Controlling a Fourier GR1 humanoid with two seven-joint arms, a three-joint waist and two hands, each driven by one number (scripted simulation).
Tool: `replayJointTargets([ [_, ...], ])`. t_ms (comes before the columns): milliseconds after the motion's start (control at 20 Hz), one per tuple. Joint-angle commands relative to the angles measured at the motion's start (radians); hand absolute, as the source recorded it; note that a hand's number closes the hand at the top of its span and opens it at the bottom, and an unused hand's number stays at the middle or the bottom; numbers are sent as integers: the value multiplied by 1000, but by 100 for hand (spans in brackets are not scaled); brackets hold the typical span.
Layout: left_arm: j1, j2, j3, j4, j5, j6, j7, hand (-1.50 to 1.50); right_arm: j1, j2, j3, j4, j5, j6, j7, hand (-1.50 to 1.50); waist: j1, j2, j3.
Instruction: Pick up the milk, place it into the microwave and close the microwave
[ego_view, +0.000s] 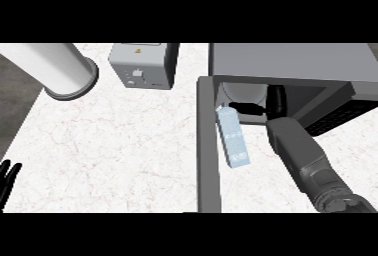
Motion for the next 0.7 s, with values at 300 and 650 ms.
replayJointTargets([
  [300, 91, -28, -73, -52, -21, -78, 3, -150, 120, 89, -44, -86, -68, 191, -84, -150, -48, -21, -3],
  [650, 110, -46, -154, -135, 35, -123, 87, -150, 267, 109, -15, -176, -89, 422, -161, -150, -61, -26, -3],
])
